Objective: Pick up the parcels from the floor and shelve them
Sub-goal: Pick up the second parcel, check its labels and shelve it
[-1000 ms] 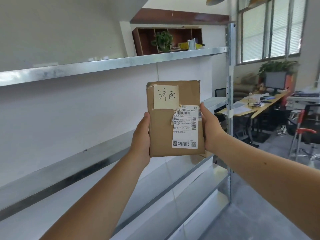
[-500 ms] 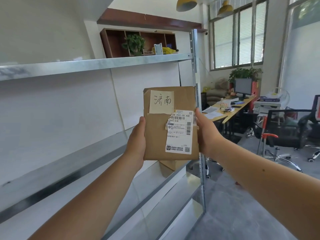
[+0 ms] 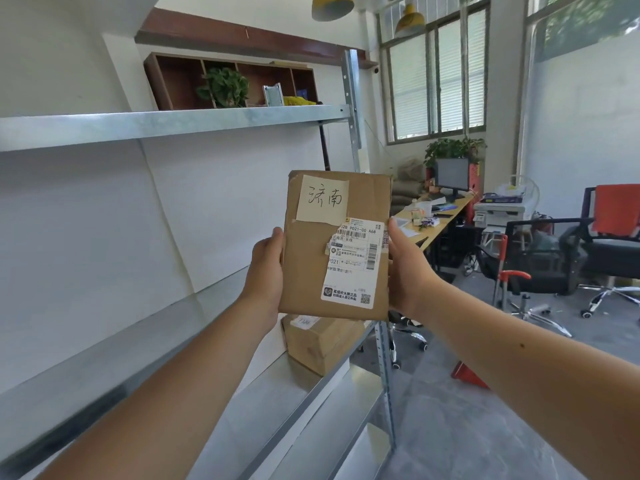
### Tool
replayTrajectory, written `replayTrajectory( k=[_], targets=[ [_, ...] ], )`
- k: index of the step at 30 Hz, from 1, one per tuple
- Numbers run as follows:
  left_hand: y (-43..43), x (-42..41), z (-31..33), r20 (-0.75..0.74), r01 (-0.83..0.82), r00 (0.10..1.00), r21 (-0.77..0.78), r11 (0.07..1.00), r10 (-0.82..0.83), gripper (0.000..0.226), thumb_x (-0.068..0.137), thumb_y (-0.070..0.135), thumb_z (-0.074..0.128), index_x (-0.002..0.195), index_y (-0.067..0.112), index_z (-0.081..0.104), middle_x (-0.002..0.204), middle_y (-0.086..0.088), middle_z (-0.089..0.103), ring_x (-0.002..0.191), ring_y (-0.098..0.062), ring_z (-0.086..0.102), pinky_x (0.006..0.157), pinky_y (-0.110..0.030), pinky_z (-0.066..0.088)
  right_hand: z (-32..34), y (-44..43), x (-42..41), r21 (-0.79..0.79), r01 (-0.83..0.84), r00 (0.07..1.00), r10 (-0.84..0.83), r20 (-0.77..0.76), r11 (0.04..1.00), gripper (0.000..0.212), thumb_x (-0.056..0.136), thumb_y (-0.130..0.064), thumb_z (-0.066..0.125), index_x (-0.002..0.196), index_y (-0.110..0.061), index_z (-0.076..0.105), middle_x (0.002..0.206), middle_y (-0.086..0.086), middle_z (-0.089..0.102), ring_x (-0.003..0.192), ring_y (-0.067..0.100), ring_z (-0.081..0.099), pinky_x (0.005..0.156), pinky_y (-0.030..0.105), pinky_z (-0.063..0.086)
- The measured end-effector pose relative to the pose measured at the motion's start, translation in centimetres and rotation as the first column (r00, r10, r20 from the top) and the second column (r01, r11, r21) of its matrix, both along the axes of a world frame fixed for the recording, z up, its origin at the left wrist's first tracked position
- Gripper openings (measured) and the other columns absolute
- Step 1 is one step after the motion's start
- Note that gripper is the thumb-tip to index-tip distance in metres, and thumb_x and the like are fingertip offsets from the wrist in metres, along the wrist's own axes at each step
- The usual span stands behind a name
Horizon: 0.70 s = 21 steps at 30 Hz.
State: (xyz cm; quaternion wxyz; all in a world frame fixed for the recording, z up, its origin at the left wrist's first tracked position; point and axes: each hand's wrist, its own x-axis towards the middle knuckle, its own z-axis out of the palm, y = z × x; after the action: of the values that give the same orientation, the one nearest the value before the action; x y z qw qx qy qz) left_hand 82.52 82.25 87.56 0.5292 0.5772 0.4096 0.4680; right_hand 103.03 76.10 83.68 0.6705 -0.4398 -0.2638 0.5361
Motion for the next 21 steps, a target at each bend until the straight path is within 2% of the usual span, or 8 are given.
replayTrajectory(
  k=[2,5,7,10,13,16,19,21],
  targets=[
    [2.6,0.9,0.5,0.016,-0.003,1.000,-0.024,1.000,0.003,0.047,0.106,0.063,0.034,0.108,0.033,0.070,0.105,-0.004,0.080,0.099,-0.029,0.077,0.090,-0.047,0.060,0.1,2.4,1.0,0.003,0.015,1.000,-0.015,0.000,1.000,0.067,0.072,-0.092,0.059,0.094,-0.035,0.087,0.119,0.007,0.081,0.112,0.038,0.074,0.104,0.069,0.050],
    [7.1,2.0,1.6,0.036,-0.023,0.999,-0.023,0.999,0.024,0.046,0.107,0.057,0.037,0.105,0.031,0.075,0.103,-0.008,0.083,0.102,-0.035,0.077,0.098,-0.055,0.059,0.9,5.9,2.2,0.005,0.038,0.999,-0.038,0.025,0.999,0.073,0.077,-0.091,0.055,0.117,-0.035,0.080,0.119,0.006,0.077,0.095,0.029,0.069,0.096,0.064,0.053],
    [10.0,2.7,2.3,0.009,-0.042,0.999,-0.001,0.999,0.042,0.045,0.107,0.056,0.038,0.103,0.031,0.076,0.098,-0.006,0.083,0.096,-0.033,0.077,0.097,-0.053,0.059,1.6,8.1,2.7,-0.001,0.031,0.999,-0.031,0.036,1.000,0.067,0.083,-0.090,0.050,0.117,-0.038,0.076,0.127,0.005,0.074,0.110,0.033,0.067,0.102,0.072,0.047],
    [13.8,3.7,2.9,-0.044,-0.039,0.998,0.037,0.999,0.041,0.044,0.107,0.052,0.039,0.095,0.031,0.076,0.097,-0.002,0.081,0.088,-0.027,0.075,0.084,-0.041,0.058,1.7,11.3,3.2,-0.010,0.036,0.999,-0.036,-0.009,0.999,0.060,0.084,-0.089,0.050,0.113,-0.041,0.072,0.133,0.004,0.069,0.126,0.039,0.060,0.106,0.080,0.040],
    [16.8,4.4,3.2,-0.127,-0.039,0.991,0.085,0.996,0.049,0.048,0.108,0.052,0.039,0.089,0.027,0.076,0.097,0.003,0.079,0.082,-0.020,0.072,0.074,-0.033,0.056,0.6,13.7,3.7,-0.043,0.041,0.998,-0.043,-0.042,0.998,0.061,0.083,-0.090,0.051,0.109,-0.038,0.070,0.128,0.008,0.068,0.123,0.039,0.061,0.106,0.078,0.042],
    [19.1,5.2,3.6,-0.254,-0.050,0.963,0.175,0.983,0.094,0.061,0.109,0.051,0.031,0.090,0.013,0.073,0.089,-0.003,0.077,0.077,-0.026,0.070,0.073,-0.033,0.053,-0.1,15.8,4.3,-0.076,0.049,0.998,-0.052,-0.036,0.996,0.067,0.081,-0.090,0.052,0.114,-0.034,0.069,0.124,0.011,0.068,0.114,0.037,0.064,0.104,0.077,0.045],
    [21.6,6.2,3.7,-0.416,-0.049,0.887,0.347,0.937,0.200,0.053,0.109,0.043,0.032,0.080,0.006,0.057,0.077,-0.011,0.063,0.074,-0.032,0.058,0.064,-0.032,0.040,-0.3,17.6,5.0,-0.108,0.026,1.000,-0.027,-0.009,0.994,0.074,0.082,-0.090,0.051,0.124,-0.030,0.065,0.132,0.014,0.065,0.122,0.041,0.062,0.104,0.078,0.045],
    [23.4,6.9,3.5,-0.502,-0.032,0.818,0.448,0.893,0.281,0.050,0.109,0.038,0.036,0.083,0.004,0.061,0.084,-0.012,0.067,0.083,-0.035,0.062,0.067,-0.034,0.040,-0.8,18.7,5.5,-0.129,0.006,1.000,-0.009,-0.021,0.992,0.080,0.081,-0.089,0.053,0.134,-0.030,0.059,0.140,0.016,0.062,0.129,0.045,0.058,0.103,0.079,0.045]
  ],
)
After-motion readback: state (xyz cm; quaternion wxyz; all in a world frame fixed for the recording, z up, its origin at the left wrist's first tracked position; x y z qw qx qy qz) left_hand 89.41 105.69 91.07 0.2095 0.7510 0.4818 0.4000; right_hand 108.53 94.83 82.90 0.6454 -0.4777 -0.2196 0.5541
